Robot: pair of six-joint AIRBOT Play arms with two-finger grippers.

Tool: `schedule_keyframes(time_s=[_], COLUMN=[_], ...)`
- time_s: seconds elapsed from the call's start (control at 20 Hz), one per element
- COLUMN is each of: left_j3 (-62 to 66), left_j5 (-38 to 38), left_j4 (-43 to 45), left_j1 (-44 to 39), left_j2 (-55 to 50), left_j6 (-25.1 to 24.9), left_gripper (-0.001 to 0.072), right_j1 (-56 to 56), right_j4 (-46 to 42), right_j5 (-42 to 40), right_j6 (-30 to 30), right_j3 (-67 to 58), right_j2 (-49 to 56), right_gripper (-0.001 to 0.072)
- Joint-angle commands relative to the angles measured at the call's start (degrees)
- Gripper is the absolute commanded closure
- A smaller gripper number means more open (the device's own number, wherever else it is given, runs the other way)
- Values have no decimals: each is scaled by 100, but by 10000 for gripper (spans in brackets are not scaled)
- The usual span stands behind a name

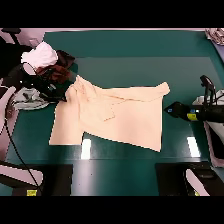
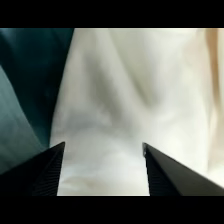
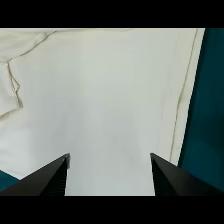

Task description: Fold the shirts.

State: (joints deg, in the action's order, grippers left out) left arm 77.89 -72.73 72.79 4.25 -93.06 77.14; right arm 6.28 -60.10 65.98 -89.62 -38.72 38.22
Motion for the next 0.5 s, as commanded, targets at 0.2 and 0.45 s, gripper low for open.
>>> schedule_keyframes(time_s=[0.2, 0.45], left_j3=[-122, -122], left_j5=[31, -26], left_j4=[352, 396], left_j1=[9, 299], left_j2=[-2, -2], left_j6=[-94, -96], left_gripper=[131, 132], right_j1=[-2, -2], right_j4=[55, 57], right_j5=[503, 660], right_j6=[-208, -404], right_j3=[745, 1084], right_j2=[-1012, -1419], right_gripper=[136, 136])
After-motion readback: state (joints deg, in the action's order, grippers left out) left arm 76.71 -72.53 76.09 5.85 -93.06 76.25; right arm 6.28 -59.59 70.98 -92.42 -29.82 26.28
